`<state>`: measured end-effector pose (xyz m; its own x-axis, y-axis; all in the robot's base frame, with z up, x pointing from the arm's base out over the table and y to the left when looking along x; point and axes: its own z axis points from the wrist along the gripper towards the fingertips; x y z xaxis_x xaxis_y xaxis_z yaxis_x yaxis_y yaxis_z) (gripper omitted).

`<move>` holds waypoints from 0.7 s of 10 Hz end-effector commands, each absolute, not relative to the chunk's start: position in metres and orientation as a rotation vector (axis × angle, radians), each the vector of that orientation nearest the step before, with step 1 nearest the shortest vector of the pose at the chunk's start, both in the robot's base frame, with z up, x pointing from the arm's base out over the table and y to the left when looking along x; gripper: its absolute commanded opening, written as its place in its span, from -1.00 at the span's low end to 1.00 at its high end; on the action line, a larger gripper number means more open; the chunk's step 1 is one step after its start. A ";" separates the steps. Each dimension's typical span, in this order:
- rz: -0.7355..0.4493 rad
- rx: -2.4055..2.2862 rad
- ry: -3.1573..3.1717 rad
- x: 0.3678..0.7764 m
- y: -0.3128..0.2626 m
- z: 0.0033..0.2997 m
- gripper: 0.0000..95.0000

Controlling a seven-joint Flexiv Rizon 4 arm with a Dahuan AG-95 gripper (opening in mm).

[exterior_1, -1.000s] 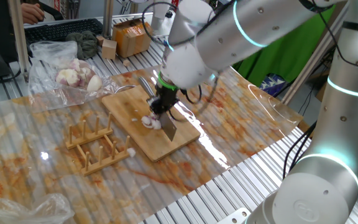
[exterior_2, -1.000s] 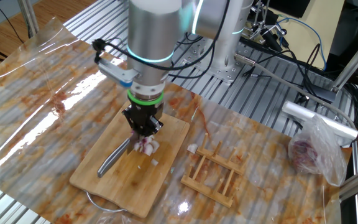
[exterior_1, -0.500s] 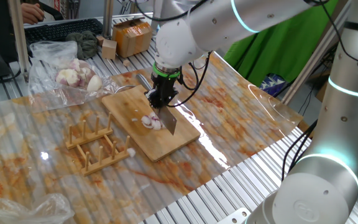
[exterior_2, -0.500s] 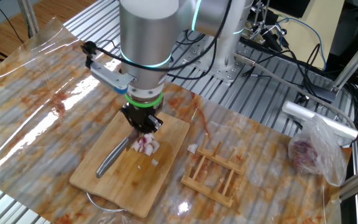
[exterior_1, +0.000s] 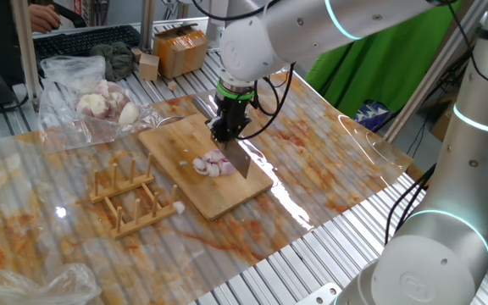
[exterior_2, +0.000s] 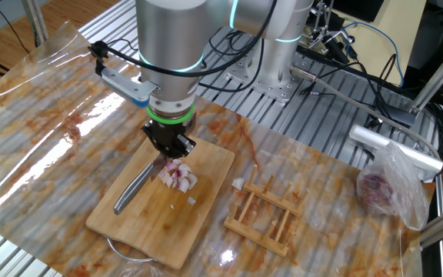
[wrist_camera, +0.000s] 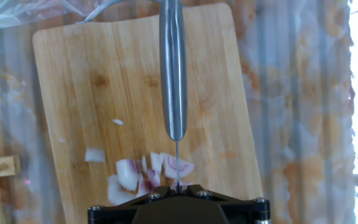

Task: Chop the onions

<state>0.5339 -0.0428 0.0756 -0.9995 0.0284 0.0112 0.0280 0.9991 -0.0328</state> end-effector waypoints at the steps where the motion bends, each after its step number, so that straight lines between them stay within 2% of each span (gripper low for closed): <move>1: 0.054 -0.046 -3.134 0.533 -0.043 0.076 -1.00; 4: 0.043 -0.050 -3.138 0.533 -0.043 0.070 -1.00; 7: 0.021 -0.063 -3.180 0.532 -0.043 0.039 -1.00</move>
<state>0.5321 -0.0427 0.0431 -0.9982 0.0422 -0.0414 0.0430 0.9989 -0.0166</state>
